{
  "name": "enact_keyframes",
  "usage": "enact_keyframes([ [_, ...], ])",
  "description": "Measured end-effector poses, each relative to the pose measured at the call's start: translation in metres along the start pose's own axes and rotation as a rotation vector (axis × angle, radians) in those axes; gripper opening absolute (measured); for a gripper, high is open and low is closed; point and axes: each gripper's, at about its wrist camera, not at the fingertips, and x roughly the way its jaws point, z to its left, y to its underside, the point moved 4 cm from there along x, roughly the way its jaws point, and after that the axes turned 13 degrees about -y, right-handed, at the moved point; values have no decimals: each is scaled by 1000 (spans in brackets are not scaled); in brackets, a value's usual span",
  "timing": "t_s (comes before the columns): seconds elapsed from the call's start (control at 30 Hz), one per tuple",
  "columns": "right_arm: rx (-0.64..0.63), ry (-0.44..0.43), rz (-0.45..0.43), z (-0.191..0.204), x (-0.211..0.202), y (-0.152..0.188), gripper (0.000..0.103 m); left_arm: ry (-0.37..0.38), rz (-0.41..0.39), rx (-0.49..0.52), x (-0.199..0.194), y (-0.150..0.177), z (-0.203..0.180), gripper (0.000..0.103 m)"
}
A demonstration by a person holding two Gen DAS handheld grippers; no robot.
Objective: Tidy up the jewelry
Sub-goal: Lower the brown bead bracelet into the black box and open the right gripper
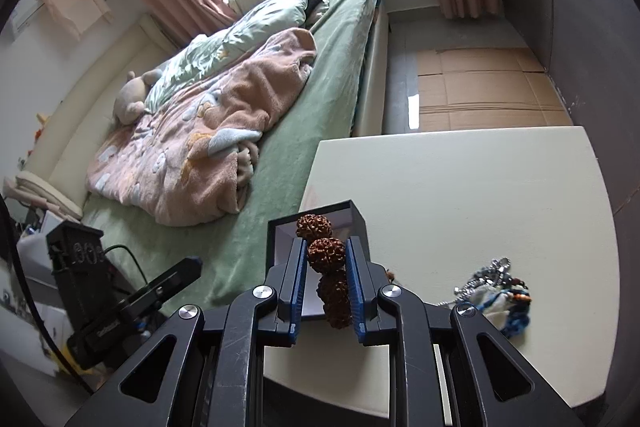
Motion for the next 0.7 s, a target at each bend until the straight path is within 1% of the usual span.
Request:
enact_keyframes([
  [0.17, -24, 31, 2, 11, 19, -6, 22, -10, 3, -10, -3, 0, 9, 88],
  [0.27, -27, -11, 70, 20, 36, -2, 22, -15, 4, -12, -5, 0, 12, 88],
  [0.33, -21, -34, 82, 23, 39, 3, 22, -17, 0, -9, -8, 0, 12, 88],
  [0.37, -23, -36, 77, 24, 38, 6, 24, -17, -2, -8, -9, 0, 11, 88],
  [0.4, -22, -35, 71, 24, 35, 8, 31, -18, -3, -6, -10, 0, 10, 88],
  [0.47, -11, -29, 59, 21, 29, 13, 39, -15, -4, 0, -11, 0, 7, 88],
  [0.63, -7, -4, 48, 14, 7, 26, 40, -4, -3, 32, -11, 5, -10, 88],
  [0.67, -8, 7, 40, 12, 2, 28, 42, -1, -1, 40, -10, 6, -14, 88],
  [0.7, -5, 18, 29, 9, -4, 28, 54, 3, 1, 48, -9, 7, -19, 88],
])
